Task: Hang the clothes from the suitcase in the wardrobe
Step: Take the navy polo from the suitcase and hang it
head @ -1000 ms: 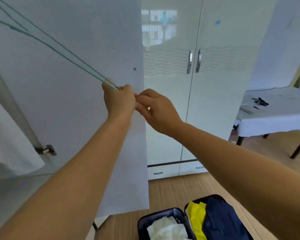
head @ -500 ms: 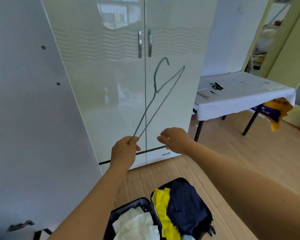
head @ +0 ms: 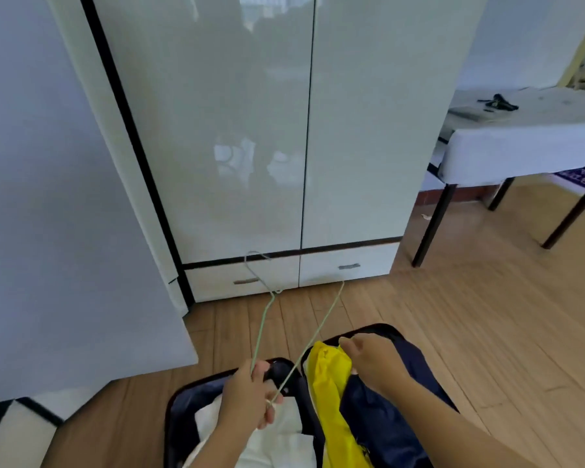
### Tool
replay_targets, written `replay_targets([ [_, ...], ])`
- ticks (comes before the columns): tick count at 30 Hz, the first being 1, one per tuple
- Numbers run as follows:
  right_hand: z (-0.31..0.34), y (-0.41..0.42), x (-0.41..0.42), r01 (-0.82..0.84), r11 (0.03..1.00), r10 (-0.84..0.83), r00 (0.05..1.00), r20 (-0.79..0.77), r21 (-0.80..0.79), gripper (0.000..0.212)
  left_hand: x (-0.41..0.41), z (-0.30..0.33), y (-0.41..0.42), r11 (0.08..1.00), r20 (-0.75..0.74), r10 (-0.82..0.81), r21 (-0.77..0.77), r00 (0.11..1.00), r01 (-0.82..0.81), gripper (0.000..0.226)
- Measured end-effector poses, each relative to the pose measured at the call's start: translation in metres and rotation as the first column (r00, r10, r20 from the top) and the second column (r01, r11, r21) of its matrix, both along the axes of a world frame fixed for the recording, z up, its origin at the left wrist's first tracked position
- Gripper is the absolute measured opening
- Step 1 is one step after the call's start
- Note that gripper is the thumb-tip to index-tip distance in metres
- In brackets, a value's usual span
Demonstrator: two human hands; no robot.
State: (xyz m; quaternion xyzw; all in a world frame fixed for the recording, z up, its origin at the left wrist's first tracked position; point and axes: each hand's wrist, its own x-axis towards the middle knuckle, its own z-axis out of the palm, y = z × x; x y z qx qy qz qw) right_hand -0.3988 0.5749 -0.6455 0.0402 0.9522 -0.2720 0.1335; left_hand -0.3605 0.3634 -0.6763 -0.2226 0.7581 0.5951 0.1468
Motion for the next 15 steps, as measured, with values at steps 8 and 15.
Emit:
replay_targets([
  [8, -0.215, -0.030, -0.002, 0.173, 0.958, -0.201, 0.973, -0.109, -0.228, 0.057, 0.000, -0.196, -0.021, 0.996, 0.150, 0.082, 0.015, 0.985, -0.086, 0.023],
  [15, -0.308, -0.028, -0.001, 0.196, 0.954, -0.227, 0.967, -0.118, -0.225, 0.056, 0.007, -0.291, -0.032, 1.000, 0.139, 0.025, 0.002, 0.990, -0.025, 0.022],
])
